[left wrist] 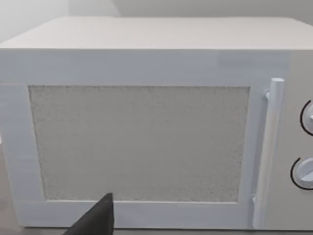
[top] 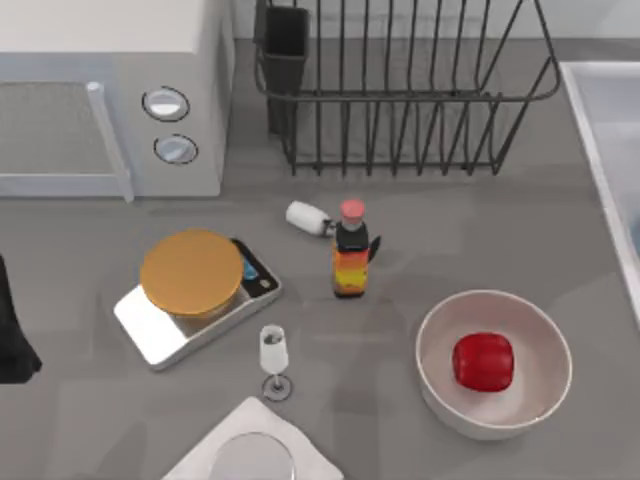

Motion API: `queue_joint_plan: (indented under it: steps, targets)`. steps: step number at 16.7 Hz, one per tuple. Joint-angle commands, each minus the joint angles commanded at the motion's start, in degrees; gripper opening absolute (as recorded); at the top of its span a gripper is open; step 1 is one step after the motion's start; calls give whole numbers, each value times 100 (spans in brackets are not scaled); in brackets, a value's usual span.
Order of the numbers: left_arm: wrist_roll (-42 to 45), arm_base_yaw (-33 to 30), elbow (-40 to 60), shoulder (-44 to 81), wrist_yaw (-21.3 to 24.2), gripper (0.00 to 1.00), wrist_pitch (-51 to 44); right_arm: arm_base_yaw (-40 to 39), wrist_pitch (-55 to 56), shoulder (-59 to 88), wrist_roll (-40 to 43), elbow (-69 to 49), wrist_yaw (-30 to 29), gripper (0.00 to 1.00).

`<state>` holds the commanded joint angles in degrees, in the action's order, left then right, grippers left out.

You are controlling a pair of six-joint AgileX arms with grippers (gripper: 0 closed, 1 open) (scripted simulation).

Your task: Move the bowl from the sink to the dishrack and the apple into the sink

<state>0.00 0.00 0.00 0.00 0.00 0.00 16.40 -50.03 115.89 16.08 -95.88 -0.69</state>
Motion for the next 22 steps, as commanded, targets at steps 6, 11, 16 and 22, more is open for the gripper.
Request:
queue_joint_plan:
  steps: [6,11,16,22]
  targets:
    - [0,0,0,0,0,100,0,332,-1361,2038,316,-2248,132,100]
    - [0,0,0,0,0,100,0,510,-1993,2970,434,-3473,209,100]
    - [0,0,0,0,0,100,0,571,-2159,3128,455,-3828,228,100]
    - [0,0,0,0,0,100,0,546,-2051,3173,437,-3750,225,100]
